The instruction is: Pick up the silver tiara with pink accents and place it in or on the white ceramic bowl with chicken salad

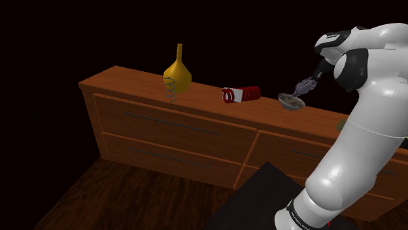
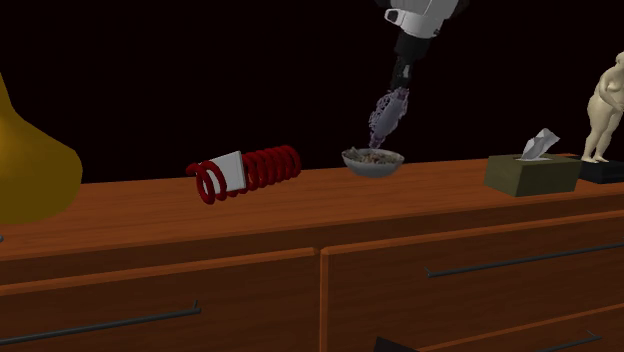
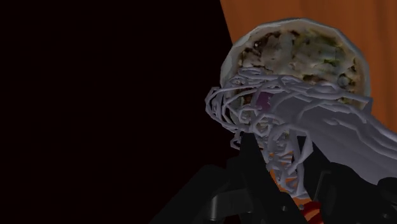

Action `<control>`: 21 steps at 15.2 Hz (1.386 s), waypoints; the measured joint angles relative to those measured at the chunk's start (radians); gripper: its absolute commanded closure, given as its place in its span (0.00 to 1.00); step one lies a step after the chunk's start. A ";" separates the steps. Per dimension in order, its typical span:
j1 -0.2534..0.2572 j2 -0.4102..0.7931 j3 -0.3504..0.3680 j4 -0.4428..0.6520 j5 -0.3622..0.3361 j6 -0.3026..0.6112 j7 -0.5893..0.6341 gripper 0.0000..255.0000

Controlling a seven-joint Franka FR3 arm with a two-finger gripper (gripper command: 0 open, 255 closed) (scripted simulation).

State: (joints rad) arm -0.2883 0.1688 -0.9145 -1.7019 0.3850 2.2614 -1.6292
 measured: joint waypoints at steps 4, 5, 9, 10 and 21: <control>0.006 0.059 0.011 -0.006 -0.012 0.096 0.024 1.00; 0.012 0.073 0.013 -0.016 -0.026 0.116 0.036 1.00; -0.028 0.112 0.035 -0.003 0.003 0.083 0.007 0.00; -0.029 0.118 0.037 -0.004 0.004 0.071 0.009 0.00; 0.026 0.019 -0.002 -0.012 -0.103 -0.064 0.065 0.00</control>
State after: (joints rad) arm -0.2625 0.1880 -0.9164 -1.7142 0.2825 2.1974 -1.5638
